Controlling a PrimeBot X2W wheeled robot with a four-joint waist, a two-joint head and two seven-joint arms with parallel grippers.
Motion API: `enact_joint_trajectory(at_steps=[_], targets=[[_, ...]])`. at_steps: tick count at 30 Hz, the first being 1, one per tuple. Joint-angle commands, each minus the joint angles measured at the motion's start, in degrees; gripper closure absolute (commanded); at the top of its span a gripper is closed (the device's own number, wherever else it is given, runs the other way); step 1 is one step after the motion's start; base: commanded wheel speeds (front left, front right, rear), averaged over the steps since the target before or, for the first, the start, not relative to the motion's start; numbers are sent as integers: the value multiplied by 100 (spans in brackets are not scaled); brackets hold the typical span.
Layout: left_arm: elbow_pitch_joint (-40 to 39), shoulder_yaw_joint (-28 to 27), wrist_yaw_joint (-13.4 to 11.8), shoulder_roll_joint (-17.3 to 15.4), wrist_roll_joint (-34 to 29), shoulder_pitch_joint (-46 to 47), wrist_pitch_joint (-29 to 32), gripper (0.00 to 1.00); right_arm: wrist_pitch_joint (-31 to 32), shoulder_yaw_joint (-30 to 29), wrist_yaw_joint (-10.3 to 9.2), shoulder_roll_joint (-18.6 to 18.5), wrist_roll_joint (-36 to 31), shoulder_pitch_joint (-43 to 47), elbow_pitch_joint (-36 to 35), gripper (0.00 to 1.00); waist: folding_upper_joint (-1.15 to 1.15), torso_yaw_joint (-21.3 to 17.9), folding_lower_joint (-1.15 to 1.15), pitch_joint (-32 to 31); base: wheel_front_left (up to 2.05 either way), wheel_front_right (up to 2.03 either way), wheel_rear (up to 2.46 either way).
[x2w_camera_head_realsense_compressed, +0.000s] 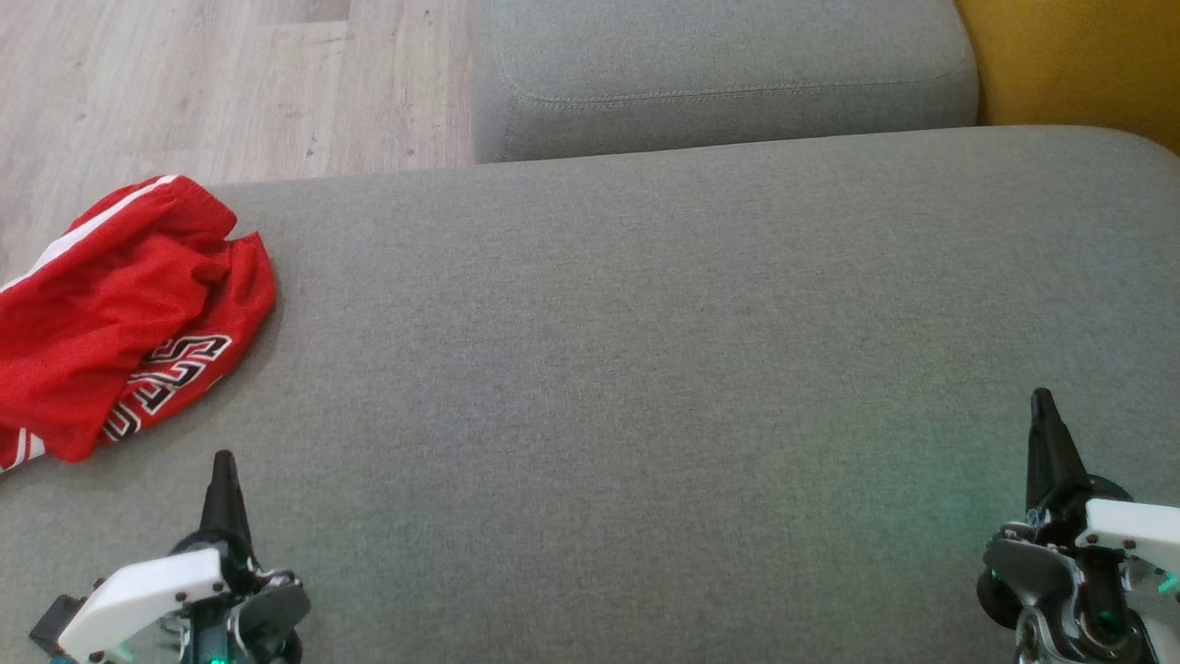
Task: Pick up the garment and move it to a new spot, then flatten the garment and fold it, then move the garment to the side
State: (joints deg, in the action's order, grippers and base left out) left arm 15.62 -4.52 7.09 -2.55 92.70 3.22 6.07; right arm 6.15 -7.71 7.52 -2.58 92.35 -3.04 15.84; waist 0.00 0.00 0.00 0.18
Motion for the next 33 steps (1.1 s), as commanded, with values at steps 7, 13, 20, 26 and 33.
enact_joint_trajectory(at_steps=[7, 13, 20, 26, 33], targets=[[-1, 0, 0, 0, -2, 0, -2, 0, 0, 2, 0, 0, 1, -1, -2, 0, 0, 0, 0, 0, 0, 0, 0], [330, 46, -4, 20, -16, -174, -31, 0, -14, 41, 0, 29, 5, 181, 323, 0, 0, 0, 0, -2, 0, 0, 0], [293, 85, -9, 17, -228, -173, -149, 0, -141, 227, 0, 15, -123, 157, 296, 0, 0, 8, 0, -16, 0, 0, 0], [180, 108, -78, 15, -733, -176, -249, 0, -243, 300, 0, 17, -600, 118, 283, 0, 0, 12, 0, -21, 0, 0, 0], [7, 189, -191, 12, -1362, -205, -367, 0, -362, 416, -1, 19, -1347, 100, 164, 0, 0, 24, 0, -22, 0, 0, 0]])
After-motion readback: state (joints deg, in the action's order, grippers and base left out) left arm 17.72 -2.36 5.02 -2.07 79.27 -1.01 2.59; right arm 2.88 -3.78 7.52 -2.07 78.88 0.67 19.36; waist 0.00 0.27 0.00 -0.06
